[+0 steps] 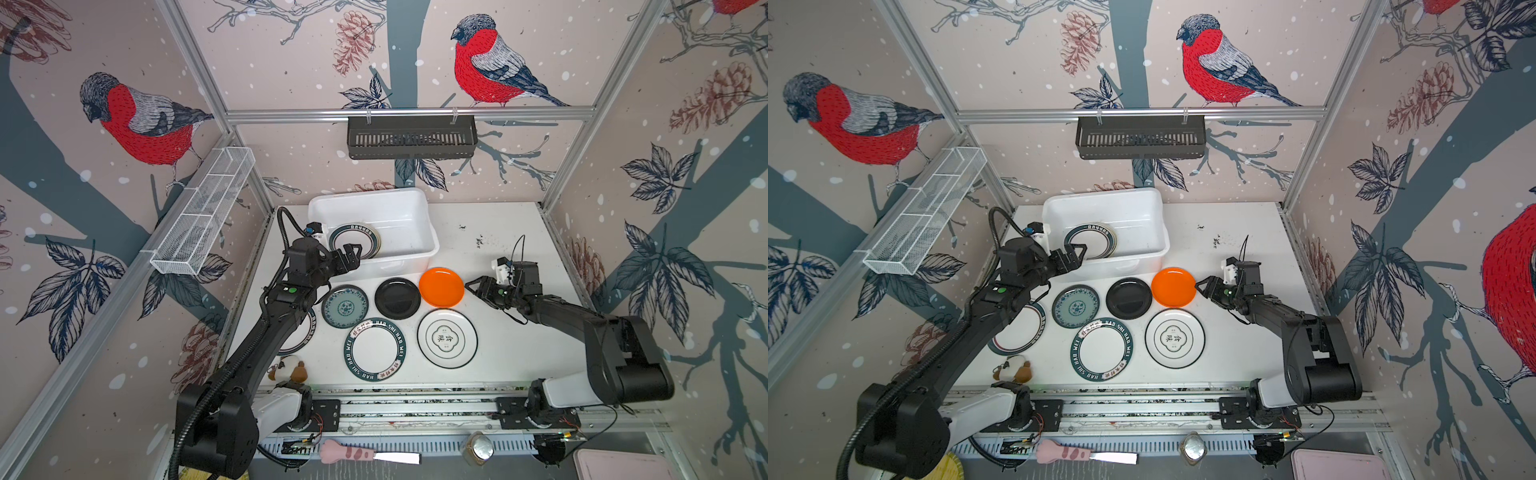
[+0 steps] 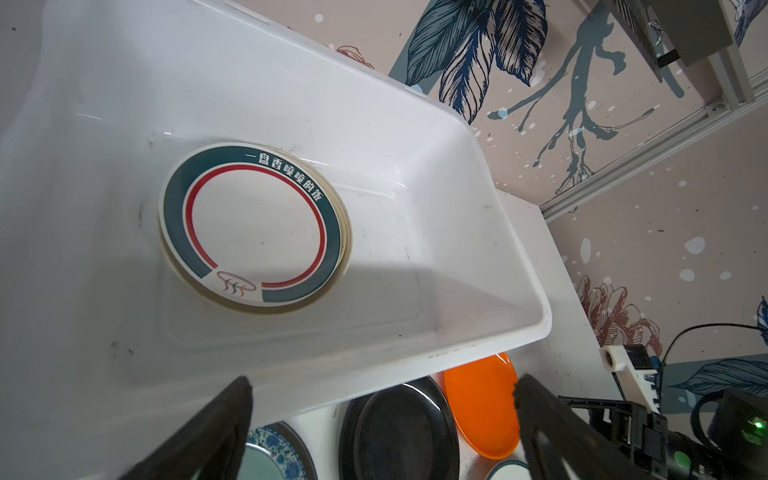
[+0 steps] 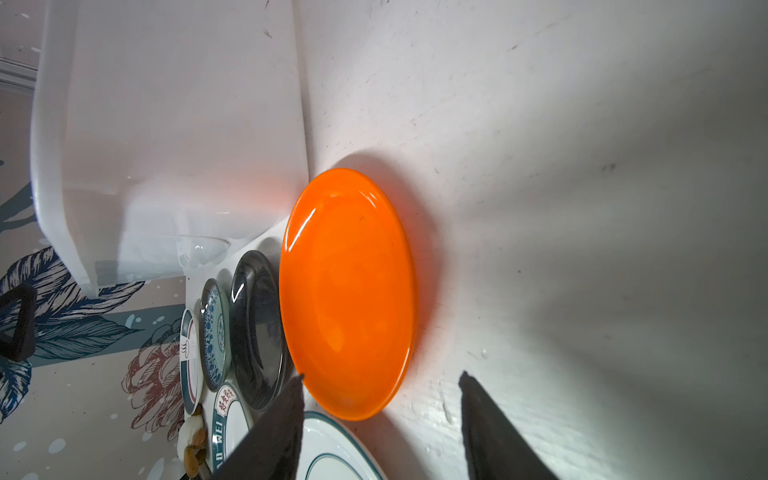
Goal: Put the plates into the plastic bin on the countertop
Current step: 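Grasp the orange plate's rim with the right gripper and tilt it upright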
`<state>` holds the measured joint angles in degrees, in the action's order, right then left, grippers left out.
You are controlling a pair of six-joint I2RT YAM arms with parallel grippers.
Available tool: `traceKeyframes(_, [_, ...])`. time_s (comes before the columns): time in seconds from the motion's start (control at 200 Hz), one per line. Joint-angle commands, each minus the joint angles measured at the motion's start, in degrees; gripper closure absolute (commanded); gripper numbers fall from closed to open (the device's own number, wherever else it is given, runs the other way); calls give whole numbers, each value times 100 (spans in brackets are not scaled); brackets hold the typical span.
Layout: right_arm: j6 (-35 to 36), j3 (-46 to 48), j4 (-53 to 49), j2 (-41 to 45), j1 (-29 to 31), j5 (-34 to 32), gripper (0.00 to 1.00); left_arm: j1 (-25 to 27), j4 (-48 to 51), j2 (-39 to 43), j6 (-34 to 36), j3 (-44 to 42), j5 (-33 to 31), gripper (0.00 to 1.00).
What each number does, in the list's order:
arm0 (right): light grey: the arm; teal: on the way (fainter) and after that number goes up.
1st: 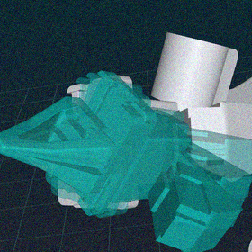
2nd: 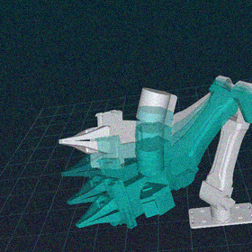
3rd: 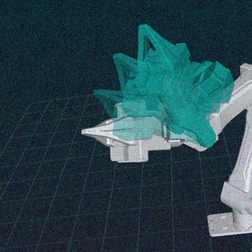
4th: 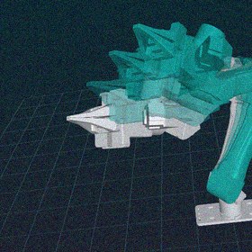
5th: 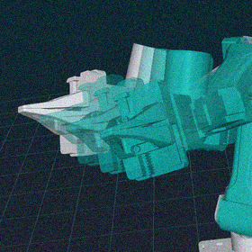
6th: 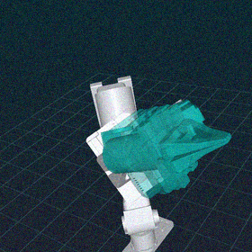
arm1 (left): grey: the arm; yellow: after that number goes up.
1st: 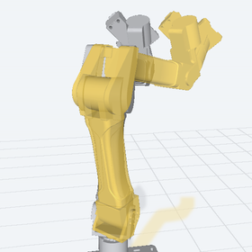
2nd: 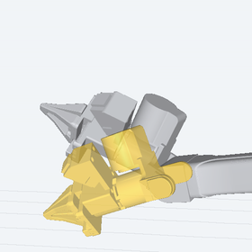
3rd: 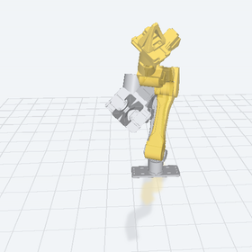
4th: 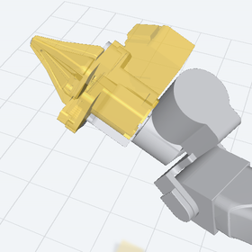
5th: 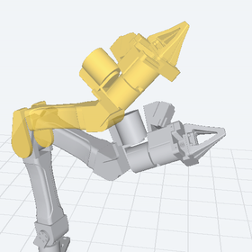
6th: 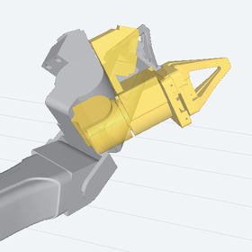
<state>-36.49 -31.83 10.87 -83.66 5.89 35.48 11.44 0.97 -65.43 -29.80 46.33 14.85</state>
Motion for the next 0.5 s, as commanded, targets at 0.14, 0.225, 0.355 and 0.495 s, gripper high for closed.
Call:
traceKeyframes(0.14, [-382,28,952,-522,59,190,50,16,-398,56,-99,-35,255,3])
traceKeyframes(0.225, [-403,-15,1047,-717,85,186,53,16,-415,88,-111,-53,307,3])
traceKeyframes(0.355, [-508,-7,1267,-951,104,165,55,16,-376,102,-105,-45,367,3])
traceKeyframes(0.495, [-683,8,1558,-1139,153,161,61,16,-311,93,-68,-27,439,3])
